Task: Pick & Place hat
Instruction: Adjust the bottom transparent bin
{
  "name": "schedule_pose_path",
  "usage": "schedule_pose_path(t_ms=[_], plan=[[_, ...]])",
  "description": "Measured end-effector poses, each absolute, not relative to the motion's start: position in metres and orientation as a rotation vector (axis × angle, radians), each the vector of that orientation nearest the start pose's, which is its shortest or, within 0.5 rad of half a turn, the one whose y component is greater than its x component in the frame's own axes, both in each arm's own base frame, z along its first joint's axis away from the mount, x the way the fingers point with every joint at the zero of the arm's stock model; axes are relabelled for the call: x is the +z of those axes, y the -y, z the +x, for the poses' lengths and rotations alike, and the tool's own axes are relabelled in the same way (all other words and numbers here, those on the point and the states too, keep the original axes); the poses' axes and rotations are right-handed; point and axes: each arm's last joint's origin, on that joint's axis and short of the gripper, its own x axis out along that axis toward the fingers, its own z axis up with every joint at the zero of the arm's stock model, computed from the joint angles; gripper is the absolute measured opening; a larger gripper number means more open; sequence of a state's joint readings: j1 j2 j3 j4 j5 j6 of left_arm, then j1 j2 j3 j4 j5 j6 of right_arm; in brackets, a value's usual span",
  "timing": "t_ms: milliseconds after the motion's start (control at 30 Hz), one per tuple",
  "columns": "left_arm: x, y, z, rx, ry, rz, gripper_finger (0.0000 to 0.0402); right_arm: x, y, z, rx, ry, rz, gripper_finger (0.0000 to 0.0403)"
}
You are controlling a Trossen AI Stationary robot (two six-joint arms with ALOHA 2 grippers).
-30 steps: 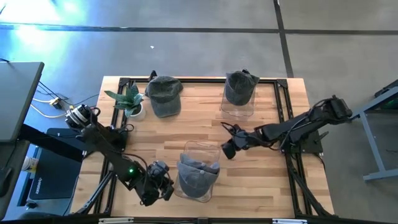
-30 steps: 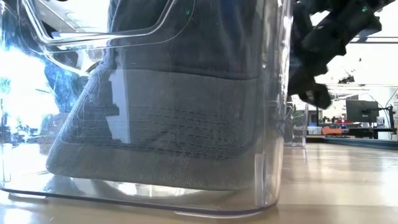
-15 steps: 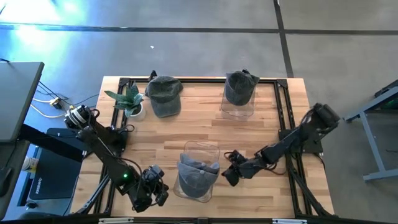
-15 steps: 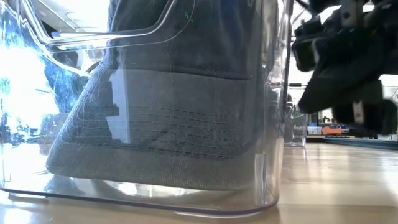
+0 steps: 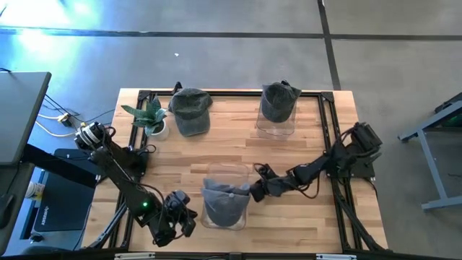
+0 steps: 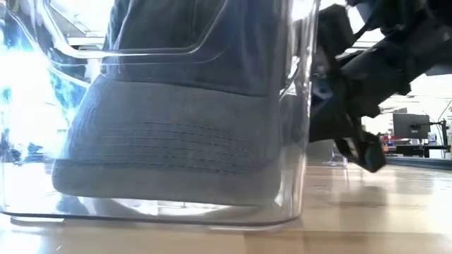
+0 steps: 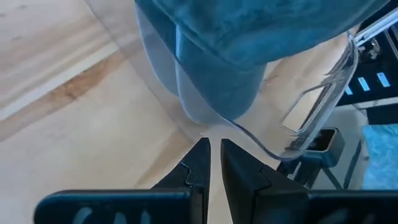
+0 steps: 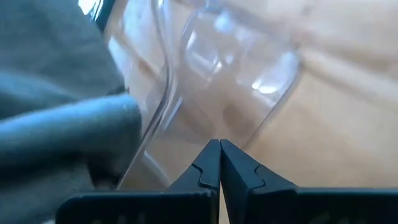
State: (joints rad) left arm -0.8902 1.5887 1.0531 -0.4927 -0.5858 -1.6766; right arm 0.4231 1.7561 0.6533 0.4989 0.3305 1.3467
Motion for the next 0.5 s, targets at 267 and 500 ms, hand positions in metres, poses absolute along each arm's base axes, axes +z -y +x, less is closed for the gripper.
schedule_pose_path(t_ms=[267, 500], plan=[[0.2, 0.226, 0.22, 0.484, -0.705, -0.824, 0.0034, 0.118, -0.097, 0.297, -0.321, -0.493, 1.07, 0.0], [0.193, 0.216, 0.229, 0.516, -0.809, -0.814, 0.0034, 0.119, -0.09, 0.291, -0.372, -0.565, 1.027, 0.0]])
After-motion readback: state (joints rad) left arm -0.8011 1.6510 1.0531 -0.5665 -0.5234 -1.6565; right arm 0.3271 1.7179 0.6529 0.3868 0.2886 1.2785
